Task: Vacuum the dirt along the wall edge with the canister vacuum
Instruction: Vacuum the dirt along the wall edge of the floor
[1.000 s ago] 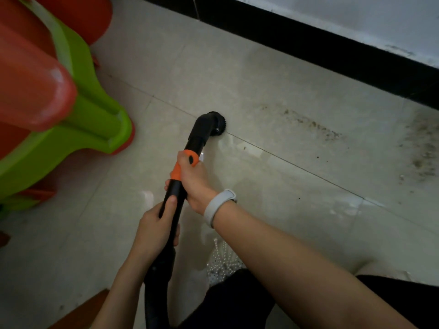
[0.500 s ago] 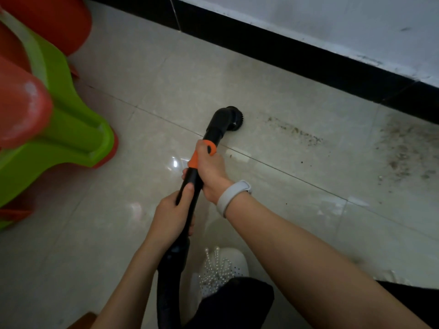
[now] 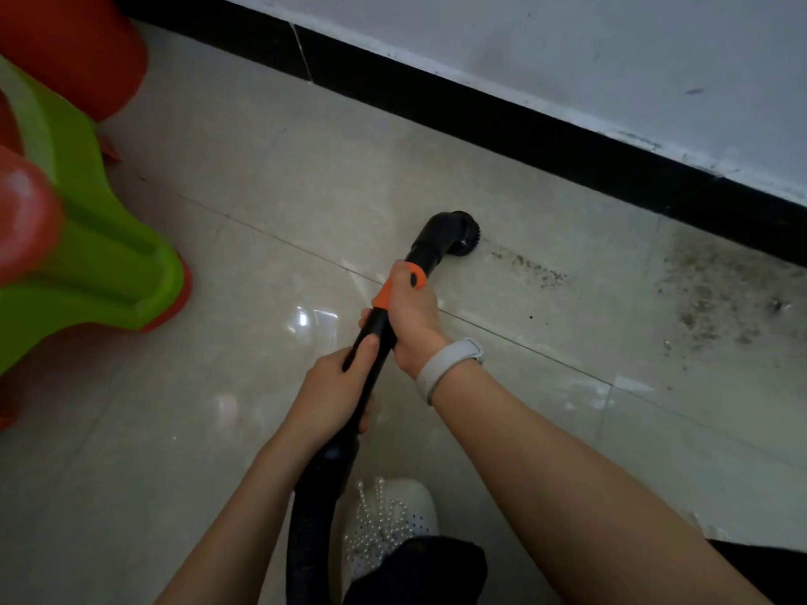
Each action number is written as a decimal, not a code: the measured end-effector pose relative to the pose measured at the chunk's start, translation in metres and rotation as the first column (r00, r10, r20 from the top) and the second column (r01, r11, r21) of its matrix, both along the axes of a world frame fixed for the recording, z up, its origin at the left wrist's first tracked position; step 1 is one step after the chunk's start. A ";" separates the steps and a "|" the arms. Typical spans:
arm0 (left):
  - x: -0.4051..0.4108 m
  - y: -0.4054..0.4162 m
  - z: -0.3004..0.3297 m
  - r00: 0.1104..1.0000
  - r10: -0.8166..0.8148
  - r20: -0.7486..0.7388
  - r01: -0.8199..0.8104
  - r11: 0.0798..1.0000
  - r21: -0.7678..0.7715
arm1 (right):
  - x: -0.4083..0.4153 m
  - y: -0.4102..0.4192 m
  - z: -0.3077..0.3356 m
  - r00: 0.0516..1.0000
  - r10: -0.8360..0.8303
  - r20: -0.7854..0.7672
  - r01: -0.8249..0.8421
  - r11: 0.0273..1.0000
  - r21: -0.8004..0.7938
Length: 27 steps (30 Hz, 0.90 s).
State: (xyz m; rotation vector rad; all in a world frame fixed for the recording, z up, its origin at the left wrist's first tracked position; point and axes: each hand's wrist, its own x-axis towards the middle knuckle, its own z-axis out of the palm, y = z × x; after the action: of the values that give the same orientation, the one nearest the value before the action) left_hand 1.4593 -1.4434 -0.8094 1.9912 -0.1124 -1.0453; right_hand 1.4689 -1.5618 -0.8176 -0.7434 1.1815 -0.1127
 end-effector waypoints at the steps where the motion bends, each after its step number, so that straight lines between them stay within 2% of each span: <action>1: 0.000 0.005 -0.001 1.000 0.014 0.001 -0.014 1.000 0.003 | 0.001 0.005 0.000 1.000 0.014 -0.009 -0.014 1.000 -0.008; 8: 0.013 0.016 0.001 0.997 0.037 0.072 -0.039 0.999 0.024 | 0.017 0.015 0.010 0.994 0.108 0.025 -0.109 0.993 0.047; 15: -0.006 -0.016 0.002 0.993 -0.108 0.051 0.107 0.994 0.012 | -0.017 -0.015 0.007 0.997 -0.078 0.022 0.078 0.997 0.029; 20: -0.018 -0.030 0.002 0.984 -0.177 0.033 0.177 0.984 -0.004 | -0.039 -0.028 0.007 0.990 -0.138 0.009 0.138 0.990 0.005; 27: -0.033 -0.047 0.000 0.953 -0.301 -0.022 0.301 0.953 -0.025 | -0.073 -0.042 0.009 0.949 -0.315 0.000 0.315 0.949 0.026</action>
State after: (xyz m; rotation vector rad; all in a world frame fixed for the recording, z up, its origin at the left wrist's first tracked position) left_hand 1.4263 -1.4908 -0.8095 1.9805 -0.4237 -1.2548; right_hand 1.3958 -1.6042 -0.8088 -0.5259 1.2888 -0.3650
